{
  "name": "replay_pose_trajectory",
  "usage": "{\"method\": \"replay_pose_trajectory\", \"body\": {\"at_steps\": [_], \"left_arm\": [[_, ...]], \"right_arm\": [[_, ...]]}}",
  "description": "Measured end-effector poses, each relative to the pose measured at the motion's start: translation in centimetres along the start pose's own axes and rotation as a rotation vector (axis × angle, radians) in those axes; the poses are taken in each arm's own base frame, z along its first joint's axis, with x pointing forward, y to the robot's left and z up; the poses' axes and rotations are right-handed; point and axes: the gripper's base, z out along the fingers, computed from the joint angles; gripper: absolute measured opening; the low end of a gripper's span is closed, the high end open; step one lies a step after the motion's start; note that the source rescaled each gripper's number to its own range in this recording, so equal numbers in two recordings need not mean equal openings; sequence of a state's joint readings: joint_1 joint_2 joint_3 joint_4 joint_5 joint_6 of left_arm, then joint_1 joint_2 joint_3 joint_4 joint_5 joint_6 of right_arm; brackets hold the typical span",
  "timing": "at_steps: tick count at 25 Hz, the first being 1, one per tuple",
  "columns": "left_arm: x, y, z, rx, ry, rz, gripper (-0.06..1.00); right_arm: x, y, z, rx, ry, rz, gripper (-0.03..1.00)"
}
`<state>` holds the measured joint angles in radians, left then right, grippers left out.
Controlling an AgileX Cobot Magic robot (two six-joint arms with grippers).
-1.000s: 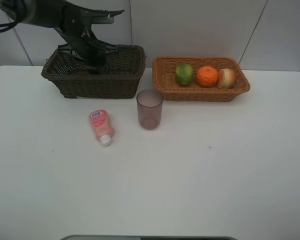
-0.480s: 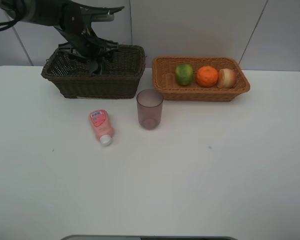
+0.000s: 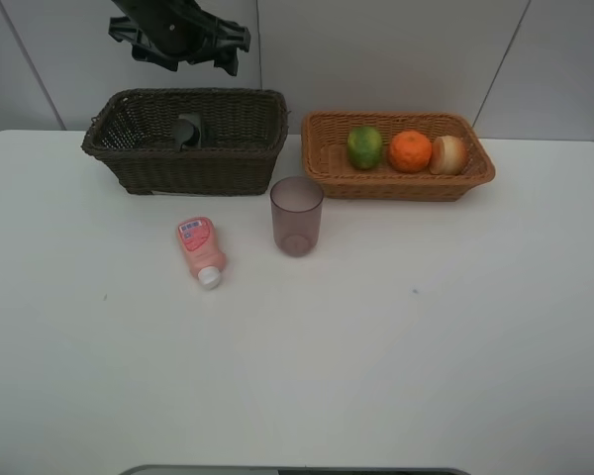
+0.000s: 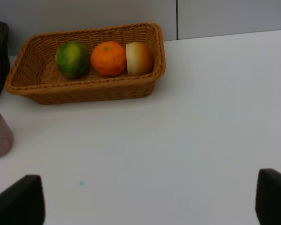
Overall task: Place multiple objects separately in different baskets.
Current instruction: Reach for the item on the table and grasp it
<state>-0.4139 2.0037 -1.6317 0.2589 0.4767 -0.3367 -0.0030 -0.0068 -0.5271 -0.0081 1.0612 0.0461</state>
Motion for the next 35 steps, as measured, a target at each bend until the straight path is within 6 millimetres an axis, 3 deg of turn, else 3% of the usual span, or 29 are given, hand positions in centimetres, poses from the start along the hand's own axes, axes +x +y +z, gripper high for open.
{"method": "replay_pose_trajectory", "body": {"at_steps": [7,19,29,35], "left_arm": [[2.0,-6.0,-2.1,0.121,0.174,0.172,1.00],[5.3,-12.1,-3.9,0.296,0.338,0.517,1.00],[7.2,-15.6,-2.3,0.364,0.426,0.726,1.00],[8.6,-16.2,-0.5,0.372,0.488,0.783,1.00]], "right_arm": [[0.0,0.0,0.0,0.000,0.000,0.000,1.00],[0.0,0.0,0.0,0.000,0.000,0.000,1.00],[0.0,0.0,0.0,0.000,0.000,0.000,1.00],[0.0,0.0,0.0,0.000,0.000,0.000,1.00]]}}
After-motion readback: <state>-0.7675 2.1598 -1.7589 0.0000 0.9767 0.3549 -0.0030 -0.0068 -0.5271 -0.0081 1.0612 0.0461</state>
